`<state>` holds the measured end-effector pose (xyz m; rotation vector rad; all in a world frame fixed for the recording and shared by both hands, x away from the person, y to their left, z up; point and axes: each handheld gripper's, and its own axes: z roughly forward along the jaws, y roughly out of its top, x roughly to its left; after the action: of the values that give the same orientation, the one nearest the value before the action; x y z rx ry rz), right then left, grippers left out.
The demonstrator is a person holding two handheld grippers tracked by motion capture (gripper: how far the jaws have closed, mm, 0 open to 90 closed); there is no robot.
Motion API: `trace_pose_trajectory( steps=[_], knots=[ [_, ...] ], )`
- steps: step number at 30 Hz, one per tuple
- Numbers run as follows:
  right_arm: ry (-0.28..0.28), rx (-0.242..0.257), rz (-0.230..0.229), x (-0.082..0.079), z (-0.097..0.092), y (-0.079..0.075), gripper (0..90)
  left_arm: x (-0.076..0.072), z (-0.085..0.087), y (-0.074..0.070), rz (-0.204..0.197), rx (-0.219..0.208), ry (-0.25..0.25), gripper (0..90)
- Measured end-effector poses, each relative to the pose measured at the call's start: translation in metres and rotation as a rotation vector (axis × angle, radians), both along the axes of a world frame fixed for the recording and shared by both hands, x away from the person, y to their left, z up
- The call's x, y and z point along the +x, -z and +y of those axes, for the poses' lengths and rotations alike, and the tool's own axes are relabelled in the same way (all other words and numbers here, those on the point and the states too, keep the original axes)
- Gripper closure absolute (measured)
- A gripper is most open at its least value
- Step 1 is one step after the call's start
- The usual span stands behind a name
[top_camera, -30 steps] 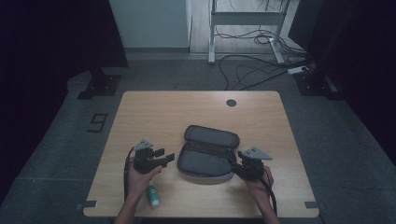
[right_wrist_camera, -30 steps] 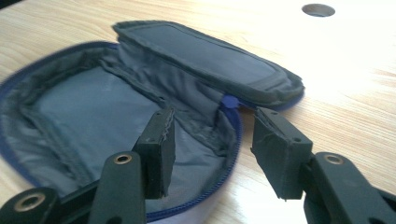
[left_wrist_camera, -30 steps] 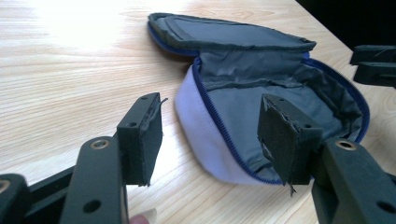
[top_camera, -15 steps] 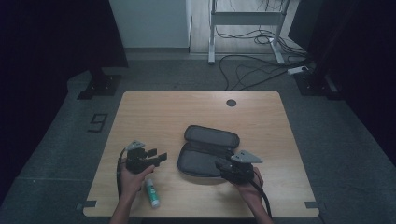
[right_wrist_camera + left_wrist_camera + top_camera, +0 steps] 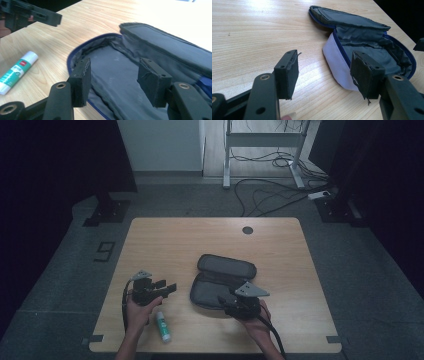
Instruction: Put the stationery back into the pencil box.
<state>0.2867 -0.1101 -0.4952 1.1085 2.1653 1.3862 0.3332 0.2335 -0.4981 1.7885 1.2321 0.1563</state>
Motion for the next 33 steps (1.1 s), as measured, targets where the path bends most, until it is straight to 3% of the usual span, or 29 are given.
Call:
trace_pose_trajectory(
  steps=[11, 21, 33],
  knots=[
    [-0.070, 0.002, -0.006, -0.006, 0.029, -0.006, 43.7, 0.001, 0.002, 0.002, 0.011, 0.004, 0.001, 39.7],
    [-0.133, -0.013, 0.005, -0.011, 0.060, 0.000, 43.9, 0.001, 0.005, 0.002, 0.010, 0.017, 0.005, 39.7],
    [-0.196, -0.015, 0.019, -0.018, 0.095, 0.008, 44.2, 0.000, 0.019, -0.001, 0.000, -0.004, -0.020, 40.0]
  ],
)
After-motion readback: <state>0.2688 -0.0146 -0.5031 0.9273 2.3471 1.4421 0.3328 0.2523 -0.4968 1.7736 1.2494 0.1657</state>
